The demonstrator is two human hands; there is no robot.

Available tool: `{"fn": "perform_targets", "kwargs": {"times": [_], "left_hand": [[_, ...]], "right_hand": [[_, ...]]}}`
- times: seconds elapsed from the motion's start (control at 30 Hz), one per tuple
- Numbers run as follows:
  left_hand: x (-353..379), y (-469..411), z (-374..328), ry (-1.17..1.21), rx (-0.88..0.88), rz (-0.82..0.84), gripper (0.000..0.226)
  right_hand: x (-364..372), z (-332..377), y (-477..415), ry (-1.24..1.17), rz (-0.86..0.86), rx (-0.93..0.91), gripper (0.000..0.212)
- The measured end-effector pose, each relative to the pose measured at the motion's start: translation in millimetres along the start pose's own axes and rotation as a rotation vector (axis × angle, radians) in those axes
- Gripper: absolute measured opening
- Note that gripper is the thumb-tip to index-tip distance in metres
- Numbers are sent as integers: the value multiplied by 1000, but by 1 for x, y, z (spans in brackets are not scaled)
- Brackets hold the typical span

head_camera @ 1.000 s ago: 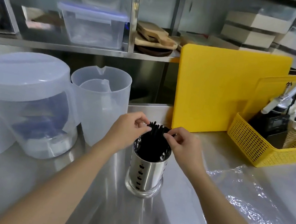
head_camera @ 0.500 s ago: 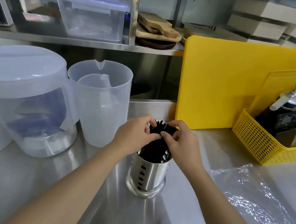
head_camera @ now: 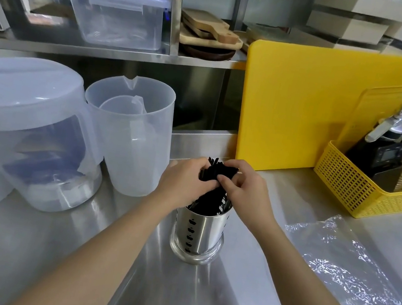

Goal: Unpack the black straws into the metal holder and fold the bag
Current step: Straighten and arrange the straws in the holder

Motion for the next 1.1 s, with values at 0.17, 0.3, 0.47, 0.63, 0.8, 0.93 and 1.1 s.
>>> {"fn": "perform_targets", "kwargs": {"times": [0.17,0.3,0.47,0.63,0.8,0.93,1.1], "left_hand": [[-4,2,1,156,0,5,17],[-12,7,5,272,-23,28,18],[-19,13,7,365,-31,36,26],[-23,16,10,441,-49,6,22],[-25,18,12,484,-83,-36,22],[-24,20,12,498,-145,-19,28],[-25,21,12,508,-158,3,29]], "right_hand": [[-2,5,2,-10,-30,-53,20],[-6,11,3,-79,-76,-60,6],[-4,21,3,-149,7,-13,4],[6,26,6,-77,143,-17,15],[9,33,9,-47,204,-62,22],[12,32,8,-135,209,28,13],[15,35,7,-191,218,27,10]]}}
Point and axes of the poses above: each hand's wrist, its own y-axis away from the middle knuckle, its own x-axis out of the palm, z = x × y, the point moved 5 cm from there along -y, towards the middle knuckle, and after that the axes turned 10 degrees about -z, right-handed, at the moved point
